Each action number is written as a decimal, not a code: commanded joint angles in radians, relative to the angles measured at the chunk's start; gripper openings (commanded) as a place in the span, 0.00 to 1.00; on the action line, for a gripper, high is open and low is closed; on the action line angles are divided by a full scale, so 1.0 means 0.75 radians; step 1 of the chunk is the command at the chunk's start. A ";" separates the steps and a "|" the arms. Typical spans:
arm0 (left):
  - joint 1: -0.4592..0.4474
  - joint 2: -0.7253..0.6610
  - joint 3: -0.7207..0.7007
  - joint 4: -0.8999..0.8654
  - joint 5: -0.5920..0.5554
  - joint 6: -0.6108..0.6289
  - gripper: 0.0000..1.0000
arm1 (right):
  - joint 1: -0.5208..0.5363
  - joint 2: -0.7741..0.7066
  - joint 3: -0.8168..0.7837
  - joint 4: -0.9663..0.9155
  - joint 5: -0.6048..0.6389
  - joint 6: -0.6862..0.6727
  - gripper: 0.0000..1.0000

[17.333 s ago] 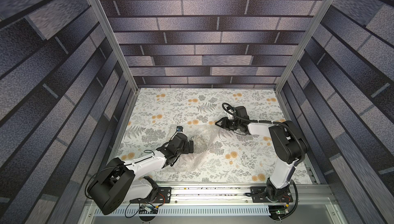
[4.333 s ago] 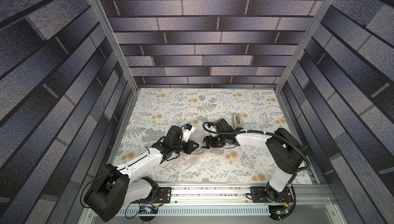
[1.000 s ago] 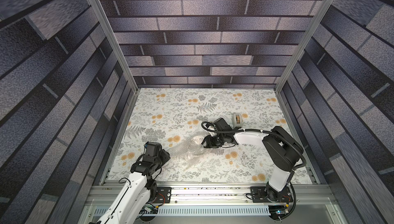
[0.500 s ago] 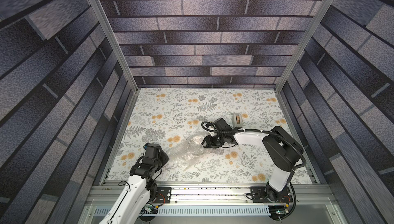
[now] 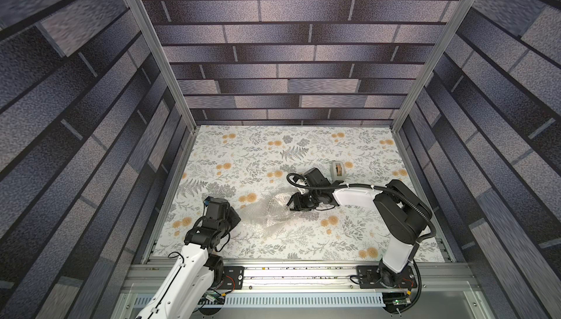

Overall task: Wrap bowls in bubble wrap
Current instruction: Wrap the bowl in bubble wrap.

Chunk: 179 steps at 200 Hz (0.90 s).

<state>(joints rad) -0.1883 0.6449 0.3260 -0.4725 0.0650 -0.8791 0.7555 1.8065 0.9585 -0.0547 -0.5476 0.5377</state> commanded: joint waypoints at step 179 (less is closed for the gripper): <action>-0.664 0.591 0.571 0.310 -0.250 0.152 0.00 | 0.036 0.036 0.031 -0.098 0.061 -0.077 0.43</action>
<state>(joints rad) -0.6418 1.0302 0.6987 -0.3073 -0.0959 -0.8074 0.7673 1.8084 0.9676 -0.0753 -0.5194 0.5079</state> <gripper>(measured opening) 0.046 0.431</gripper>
